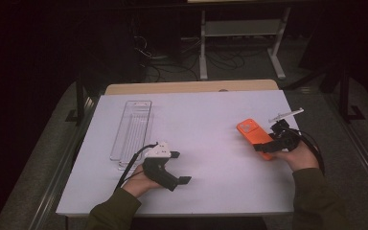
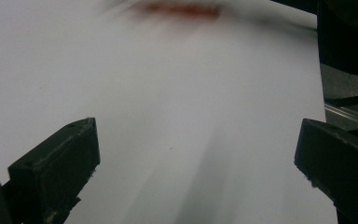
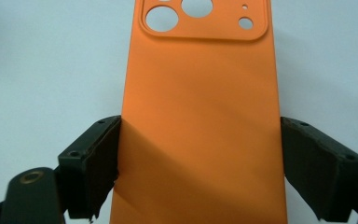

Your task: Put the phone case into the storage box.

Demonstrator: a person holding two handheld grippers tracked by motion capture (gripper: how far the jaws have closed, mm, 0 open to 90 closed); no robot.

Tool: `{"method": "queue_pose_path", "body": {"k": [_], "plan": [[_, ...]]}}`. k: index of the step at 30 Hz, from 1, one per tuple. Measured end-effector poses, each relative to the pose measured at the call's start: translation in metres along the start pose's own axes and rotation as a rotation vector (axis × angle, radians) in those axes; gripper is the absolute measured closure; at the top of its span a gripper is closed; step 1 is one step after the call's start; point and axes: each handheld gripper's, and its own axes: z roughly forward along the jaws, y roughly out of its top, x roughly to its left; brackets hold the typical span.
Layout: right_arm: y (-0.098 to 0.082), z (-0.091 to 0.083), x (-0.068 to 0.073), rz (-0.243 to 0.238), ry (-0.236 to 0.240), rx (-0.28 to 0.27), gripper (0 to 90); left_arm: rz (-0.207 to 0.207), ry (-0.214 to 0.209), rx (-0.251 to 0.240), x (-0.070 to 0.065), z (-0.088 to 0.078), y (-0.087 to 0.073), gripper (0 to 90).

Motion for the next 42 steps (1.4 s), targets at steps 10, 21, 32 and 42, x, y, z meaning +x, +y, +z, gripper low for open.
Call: {"method": "queue_pose_path", "body": {"k": [10,21,32,42], "plan": [[0.004,0.000,0.012,-0.099,0.020,0.006,15.4,0.002,0.000,-0.001,0.000,0.000,0.000,0.0],[0.009,0.003,0.026,-0.205,0.059,0.012,15.4,0.004,-0.001,0.004,0.000,0.000,0.000,0.0],[0.012,0.003,0.038,-0.241,0.090,0.031,15.4,0.002,0.000,0.004,0.000,-0.001,0.000,0.0],[0.028,0.008,0.049,-0.350,0.120,0.046,15.4,-0.003,0.010,0.001,0.001,-0.003,0.000,0.0]]}}
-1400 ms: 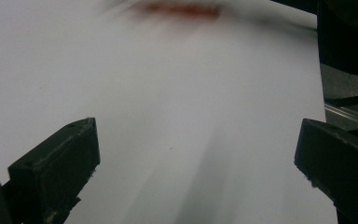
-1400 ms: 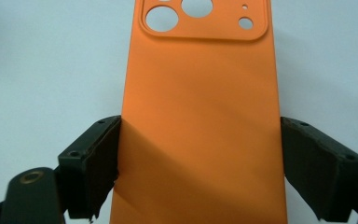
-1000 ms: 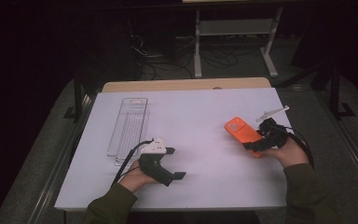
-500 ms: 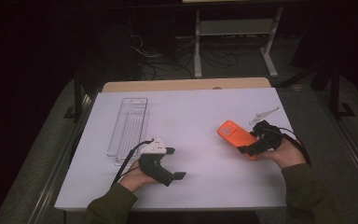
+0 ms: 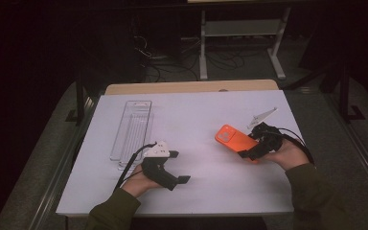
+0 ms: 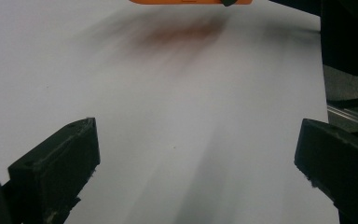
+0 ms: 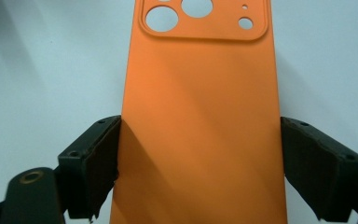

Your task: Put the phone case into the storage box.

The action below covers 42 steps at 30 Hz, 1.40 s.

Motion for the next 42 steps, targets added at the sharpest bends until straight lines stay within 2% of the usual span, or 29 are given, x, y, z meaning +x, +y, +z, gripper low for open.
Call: {"method": "queue_pose_path", "body": {"k": [6,11,14,17,19,20,21,22,23,29,34,35,42], "plan": [[0.011,-0.002,0.001,-0.028,0.010,-0.002,15.4,0.002,-0.003,0.001,0.000,0.001,-0.001,0.0],[0.014,-0.001,0.002,-0.033,0.030,-0.010,15.4,0.006,-0.008,0.006,0.000,0.003,-0.001,0.0],[0.012,0.001,0.002,-0.075,0.032,0.002,15.4,0.012,-0.014,0.016,0.000,0.003,-0.001,0.0],[0.011,0.002,0.004,-0.088,0.041,0.013,15.4,0.027,-0.023,0.026,0.000,0.003,0.001,0.0],[0.011,0.002,0.003,-0.124,0.032,0.007,15.3,0.033,-0.027,0.034,0.000,0.002,0.002,0.0],[0.011,0.002,0.005,-0.116,0.042,0.004,15.3,0.033,-0.029,0.036,0.000,0.001,0.003,0.0],[0.011,0.001,0.005,-0.134,0.040,0.006,15.3,0.043,-0.027,0.037,0.001,0.001,0.004,0.0],[0.012,0.001,0.007,-0.124,0.047,0.005,15.3,0.044,-0.025,0.038,0.001,0.000,0.005,0.0],[0.011,0.001,0.006,-0.142,0.050,0.005,15.3,0.043,-0.025,0.040,0.000,-0.001,0.006,0.0],[0.011,0.002,0.009,-0.165,0.062,0.010,15.3,0.070,-0.018,0.050,0.002,-0.003,0.015,0.0],[0.012,0.000,0.010,-0.162,0.071,0.004,15.3,0.088,-0.007,0.067,0.002,-0.004,0.023,0.0],[0.012,-0.001,0.010,-0.162,0.073,0.003,15.3,0.083,-0.011,0.065,0.002,-0.004,0.024,0.0],[0.012,-0.001,0.013,-0.180,0.079,0.002,15.3,0.114,-0.032,0.077,0.007,-0.004,0.043,0.0]]}}
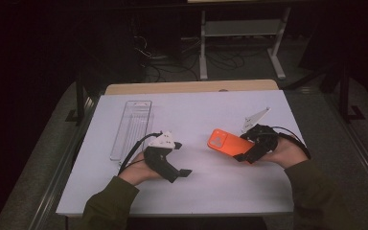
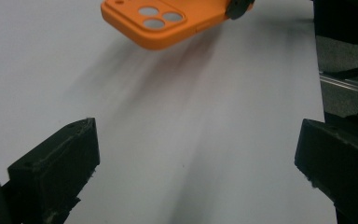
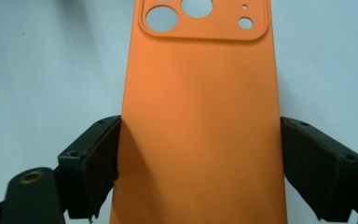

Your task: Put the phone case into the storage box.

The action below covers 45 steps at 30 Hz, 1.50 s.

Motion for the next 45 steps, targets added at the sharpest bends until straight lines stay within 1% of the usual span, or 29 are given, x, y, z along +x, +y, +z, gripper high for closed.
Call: {"method": "queue_pose_path", "body": {"k": [4,5,10,12,14,15,17,19,21,22,24,25,26,27,28,29,30,33,38,45], "plan": [[0.000,0.001,0.001,-0.007,0.003,0.006,15.3,0.022,-0.003,0.003,0.006,0.000,0.010,0.0],[0.000,0.001,0.001,-0.007,0.004,0.007,15.3,0.019,-0.006,0.001,0.007,0.001,0.012,0.0],[0.000,0.000,0.002,-0.007,0.007,0.007,15.3,0.033,-0.011,0.000,0.014,0.004,0.020,0.0],[0.000,0.000,0.002,-0.008,0.008,0.008,15.3,0.032,-0.005,-0.009,0.016,0.005,0.022,0.0],[0.000,0.001,0.002,-0.014,0.005,0.007,15.3,0.043,-0.008,-0.006,0.017,0.006,0.022,0.0],[0.000,0.001,0.002,-0.016,0.008,0.011,15.3,0.040,-0.009,-0.002,0.017,0.006,0.022,0.0],[0.000,0.002,0.002,-0.026,0.008,0.012,15.3,0.055,-0.012,0.012,0.018,0.007,0.020,0.0],[0.000,0.002,0.003,-0.031,0.008,0.017,15.3,0.053,-0.011,0.024,0.018,0.007,0.019,0.0],[0.001,0.003,0.003,-0.040,0.018,0.011,15.3,0.062,-0.010,0.030,0.019,0.006,0.019,0.0],[0.001,0.004,0.003,-0.048,0.015,0.013,15.3,0.066,-0.007,0.035,0.019,0.007,0.018,0.0],[0.002,0.005,0.004,-0.059,0.020,0.016,15.3,0.070,-0.017,0.043,0.018,0.007,0.018,0.0],[0.003,0.006,0.006,-0.053,0.023,0.023,15.3,0.070,-0.022,0.045,0.017,0.008,0.018,0.0],[0.004,0.007,0.007,-0.060,0.025,0.024,15.3,0.081,-0.019,0.050,0.016,0.008,0.018,0.0],[0.004,0.008,0.008,-0.069,0.028,0.023,15.3,0.082,-0.025,0.055,0.016,0.008,0.017,0.0],[0.005,0.009,0.010,-0.072,0.034,0.025,15.3,0.093,-0.028,0.062,0.016,0.009,0.017,0.0],[0.006,0.010,0.010,-0.087,0.029,0.029,15.3,0.094,-0.029,0.068,0.015,0.009,0.017,0.0],[0.007,0.010,0.012,-0.090,0.033,0.030,15.3,0.086,-0.030,0.066,0.014,0.010,0.017,0.0],[0.009,0.014,0.015,-0.108,0.050,0.038,15.3,0.086,-0.033,0.066,0.013,0.010,0.016,0.0],[0.012,0.019,0.022,-0.137,0.066,0.050,15.3,0.097,-0.042,0.075,0.013,0.010,0.016,0.0],[0.017,0.023,0.029,-0.161,0.083,0.064,15.3,0.098,-0.070,0.087,0.011,0.010,0.016,0.0]]}}
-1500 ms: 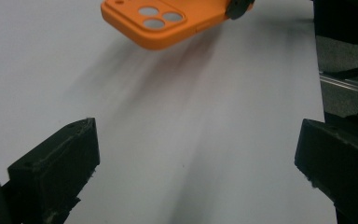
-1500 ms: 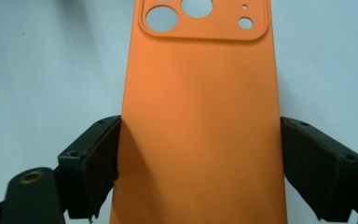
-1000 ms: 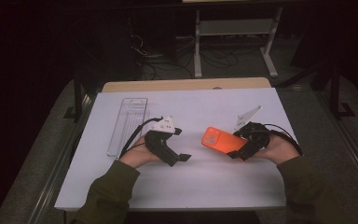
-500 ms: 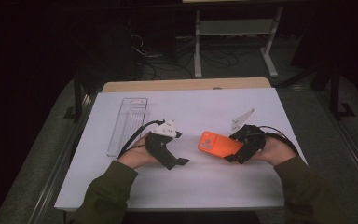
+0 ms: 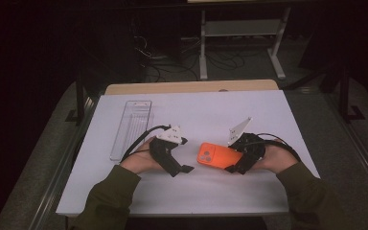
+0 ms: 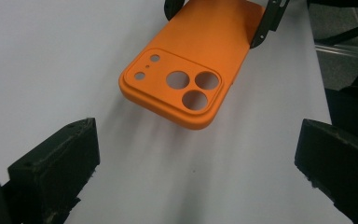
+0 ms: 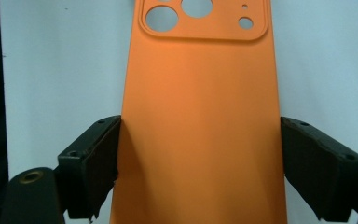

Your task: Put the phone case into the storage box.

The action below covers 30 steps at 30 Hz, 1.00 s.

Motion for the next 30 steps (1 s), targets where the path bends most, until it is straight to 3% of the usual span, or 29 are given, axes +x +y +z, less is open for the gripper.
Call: {"method": "queue_pose_path", "body": {"k": [30], "plan": [[0.023,0.018,0.025,-0.106,0.068,0.024,15.3,0.058,-0.034,0.048,-0.006,0.005,0.004,0.0]]}}
